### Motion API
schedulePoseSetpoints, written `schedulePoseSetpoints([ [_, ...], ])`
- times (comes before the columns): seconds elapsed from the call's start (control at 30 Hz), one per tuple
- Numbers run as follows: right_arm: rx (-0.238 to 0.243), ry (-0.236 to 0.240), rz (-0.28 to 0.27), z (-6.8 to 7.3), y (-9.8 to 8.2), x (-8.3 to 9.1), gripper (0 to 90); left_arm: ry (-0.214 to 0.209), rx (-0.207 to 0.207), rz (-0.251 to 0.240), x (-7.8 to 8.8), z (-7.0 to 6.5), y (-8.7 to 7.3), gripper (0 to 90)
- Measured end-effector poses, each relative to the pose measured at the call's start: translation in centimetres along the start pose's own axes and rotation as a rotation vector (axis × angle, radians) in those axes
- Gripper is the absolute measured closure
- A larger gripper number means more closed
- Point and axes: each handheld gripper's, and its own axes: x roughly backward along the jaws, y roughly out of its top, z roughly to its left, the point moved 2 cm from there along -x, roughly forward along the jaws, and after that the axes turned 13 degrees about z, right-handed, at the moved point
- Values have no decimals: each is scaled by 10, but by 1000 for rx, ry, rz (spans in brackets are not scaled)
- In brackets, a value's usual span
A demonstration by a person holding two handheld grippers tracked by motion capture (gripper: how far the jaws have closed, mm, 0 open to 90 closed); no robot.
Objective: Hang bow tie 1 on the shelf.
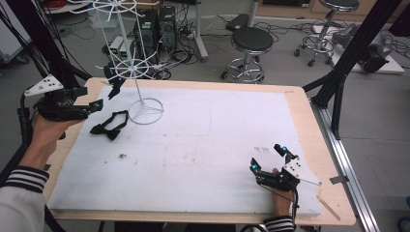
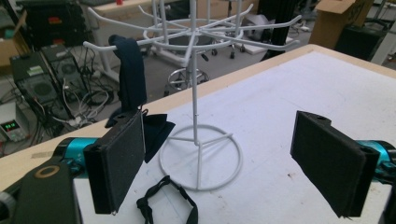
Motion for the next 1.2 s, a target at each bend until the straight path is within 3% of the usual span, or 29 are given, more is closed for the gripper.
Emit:
schedulePoseSetpoints([
  [0.37,2,-5,2,1,0,0,11,-26,-6,-102,13,-26,-27,153],
  [0.57,8,-7,-3,1,0,0,11,13,-23,-142,17,-37,-41,153],
  [0.87,3,-5,-2,1,0,0,11,10,-8,-168,19,-48,-66,153],
  [1.2,7,-11,-1,2,0,0,11,20,-28,-145,16,-49,-74,153],
])
